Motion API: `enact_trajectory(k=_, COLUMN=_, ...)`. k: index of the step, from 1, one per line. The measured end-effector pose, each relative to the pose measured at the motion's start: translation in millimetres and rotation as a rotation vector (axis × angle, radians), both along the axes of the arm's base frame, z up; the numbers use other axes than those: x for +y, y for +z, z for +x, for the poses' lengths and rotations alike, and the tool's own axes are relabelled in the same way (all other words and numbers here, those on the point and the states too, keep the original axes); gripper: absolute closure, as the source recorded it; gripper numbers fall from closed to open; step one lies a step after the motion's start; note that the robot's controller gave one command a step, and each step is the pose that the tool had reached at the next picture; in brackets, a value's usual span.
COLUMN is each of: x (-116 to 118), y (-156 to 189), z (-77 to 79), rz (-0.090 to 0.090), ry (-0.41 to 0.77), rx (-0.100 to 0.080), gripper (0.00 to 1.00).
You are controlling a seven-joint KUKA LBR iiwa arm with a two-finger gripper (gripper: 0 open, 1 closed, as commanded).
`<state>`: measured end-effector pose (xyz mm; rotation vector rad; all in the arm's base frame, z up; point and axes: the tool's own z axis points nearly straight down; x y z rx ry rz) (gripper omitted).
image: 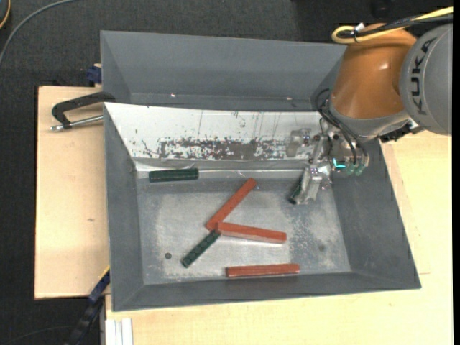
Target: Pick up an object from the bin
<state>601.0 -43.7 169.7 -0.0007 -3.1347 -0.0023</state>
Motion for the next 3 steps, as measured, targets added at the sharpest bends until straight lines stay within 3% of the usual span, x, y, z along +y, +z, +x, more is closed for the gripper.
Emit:
enact_trajectory(k=1, x=52, y=-95, z=-80.9, rz=0.002, ry=-0.028, rx=0.005, gripper=0.00)
enact_trajectory(k=2, x=49, y=-90, z=-76.2, rz=0.000, ry=-0.031, rx=-0.008, gripper=1.00)
enact_trajectory(k=3, x=50, y=68, z=-80.0, rz=-0.001, ry=0.032, rx=-0.022, gripper=1.00)
